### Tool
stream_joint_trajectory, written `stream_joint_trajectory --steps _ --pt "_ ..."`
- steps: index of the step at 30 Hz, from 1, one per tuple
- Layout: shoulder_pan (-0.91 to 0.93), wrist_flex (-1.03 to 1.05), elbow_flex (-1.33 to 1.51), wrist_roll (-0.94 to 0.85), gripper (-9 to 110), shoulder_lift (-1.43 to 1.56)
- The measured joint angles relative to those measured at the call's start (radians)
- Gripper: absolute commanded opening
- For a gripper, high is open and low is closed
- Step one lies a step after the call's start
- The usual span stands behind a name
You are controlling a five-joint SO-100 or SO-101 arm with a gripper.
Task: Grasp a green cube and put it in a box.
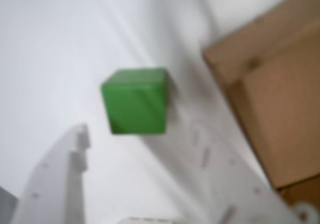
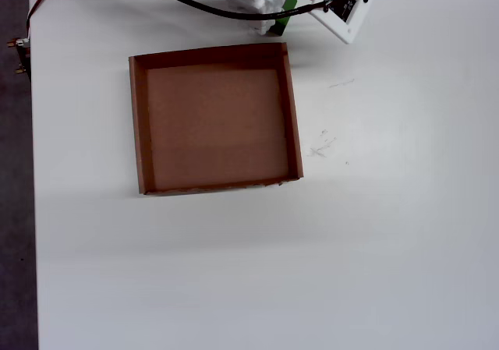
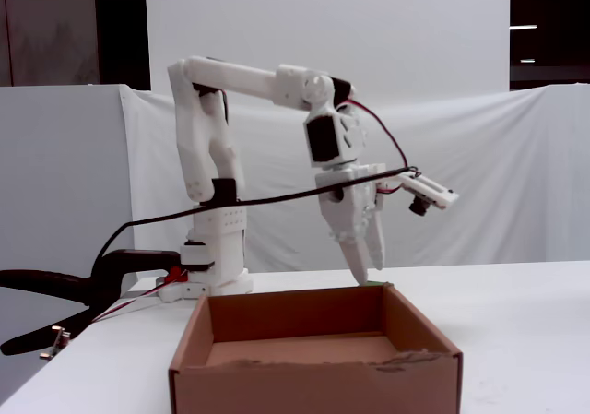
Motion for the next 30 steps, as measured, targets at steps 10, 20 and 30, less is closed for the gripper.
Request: stream_joint_trajectory --steps 10,20,30 --pt "-0.009 -0.018 -0.002 0.0 30 -0.008" --pt "-0.012 -0.055 -0.002 0.0 30 -0.057" --pt "-0.018 -0.11 0.017 0.0 30 -0.091"
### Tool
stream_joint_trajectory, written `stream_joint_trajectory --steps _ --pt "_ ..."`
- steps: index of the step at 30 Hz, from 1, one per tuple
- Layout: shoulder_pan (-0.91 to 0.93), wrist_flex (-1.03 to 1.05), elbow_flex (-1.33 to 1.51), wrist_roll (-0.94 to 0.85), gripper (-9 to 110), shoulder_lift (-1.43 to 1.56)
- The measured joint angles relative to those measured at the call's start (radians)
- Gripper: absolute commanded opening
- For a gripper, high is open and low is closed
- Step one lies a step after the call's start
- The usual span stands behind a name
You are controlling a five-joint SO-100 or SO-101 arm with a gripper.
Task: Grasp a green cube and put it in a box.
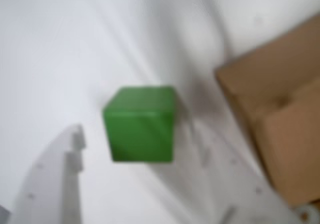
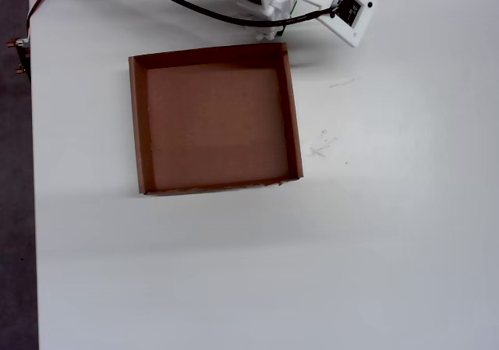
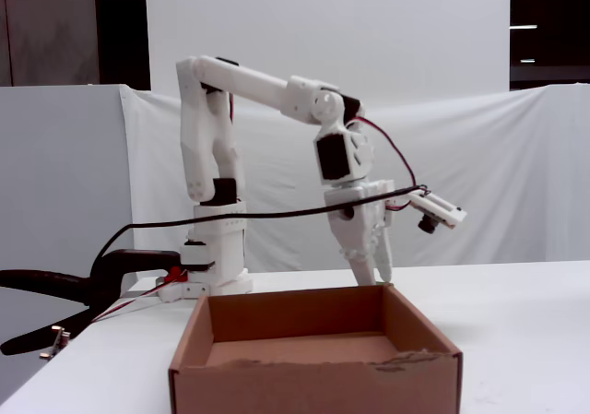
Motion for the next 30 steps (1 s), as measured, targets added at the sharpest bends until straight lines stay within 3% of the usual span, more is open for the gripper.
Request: stream_joint_trajectory --steps 17,30 --pt "-0.009 -0.041 0.034 0.0 30 -0.005" --pt "-0.018 -0.052 0.048 0.0 21 -0.005"
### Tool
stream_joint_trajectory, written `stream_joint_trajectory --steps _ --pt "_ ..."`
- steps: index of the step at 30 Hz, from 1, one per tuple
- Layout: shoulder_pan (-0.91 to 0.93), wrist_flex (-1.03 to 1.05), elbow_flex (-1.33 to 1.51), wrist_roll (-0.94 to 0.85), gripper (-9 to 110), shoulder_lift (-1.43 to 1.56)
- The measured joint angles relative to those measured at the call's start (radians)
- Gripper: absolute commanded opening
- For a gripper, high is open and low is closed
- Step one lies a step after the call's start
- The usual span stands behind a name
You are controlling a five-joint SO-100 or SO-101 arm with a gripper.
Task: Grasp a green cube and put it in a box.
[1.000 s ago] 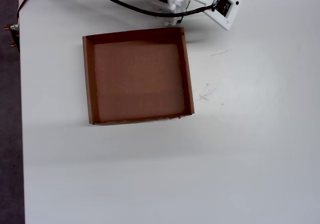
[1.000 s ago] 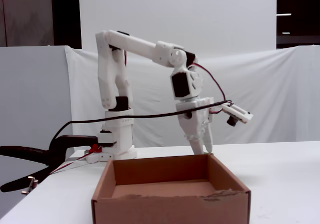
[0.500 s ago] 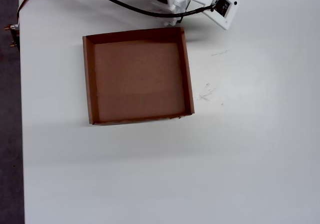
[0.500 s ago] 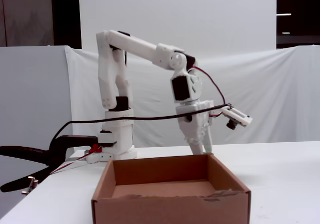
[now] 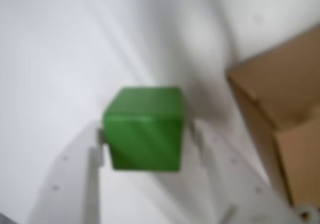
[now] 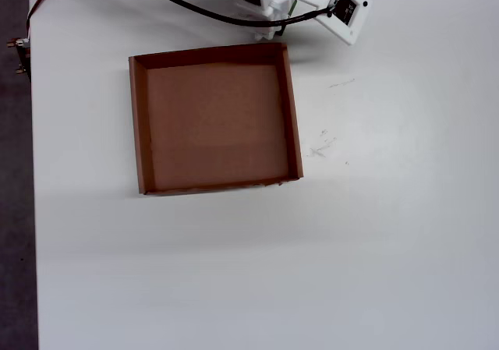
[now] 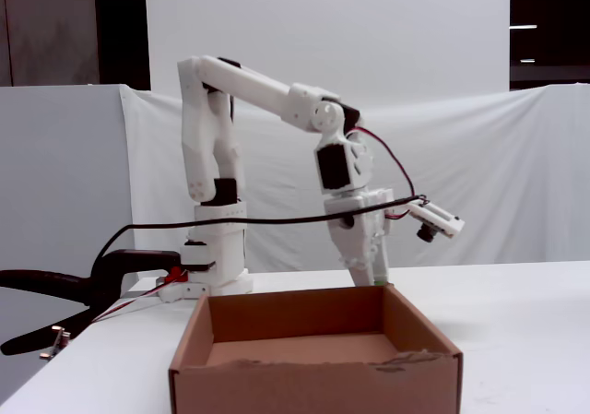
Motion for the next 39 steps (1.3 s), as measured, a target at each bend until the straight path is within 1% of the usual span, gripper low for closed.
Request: stream_joint_trajectory --steps 10,20,27,39 --pt "-0.003 0.0 0.0 0.0 15 0.0" --pt "-0.003 0.015 0.0 0.017 13 0.0" --pt "-0.028 0.107 -0.037 0.063 11 0.008" --pt "-0.005 0.252 -0.089 0.075 11 0.199"
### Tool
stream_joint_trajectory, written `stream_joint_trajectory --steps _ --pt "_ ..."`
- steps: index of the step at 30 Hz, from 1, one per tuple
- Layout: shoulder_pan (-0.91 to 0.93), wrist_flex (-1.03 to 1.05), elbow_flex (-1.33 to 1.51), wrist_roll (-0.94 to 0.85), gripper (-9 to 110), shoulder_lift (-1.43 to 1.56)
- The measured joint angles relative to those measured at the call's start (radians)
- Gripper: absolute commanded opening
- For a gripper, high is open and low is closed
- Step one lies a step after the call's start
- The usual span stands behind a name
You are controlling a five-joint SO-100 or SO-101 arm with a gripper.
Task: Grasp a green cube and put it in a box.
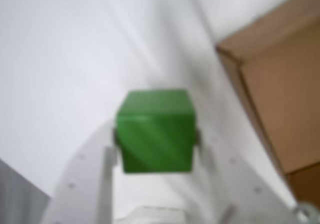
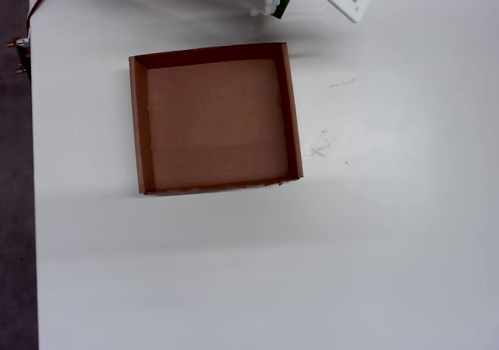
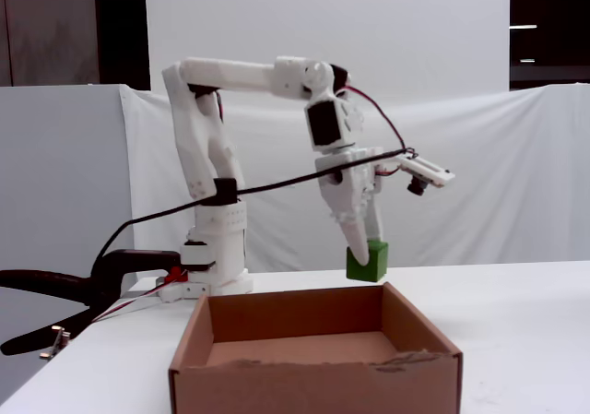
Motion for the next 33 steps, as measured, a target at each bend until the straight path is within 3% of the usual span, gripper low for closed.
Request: stream_joint_trajectory --steps 16,33 --pt "0.241 0.051 0.063 0.0 11 0.273" --pt "0.483 0.061 0.077 -0.002 10 0.365"
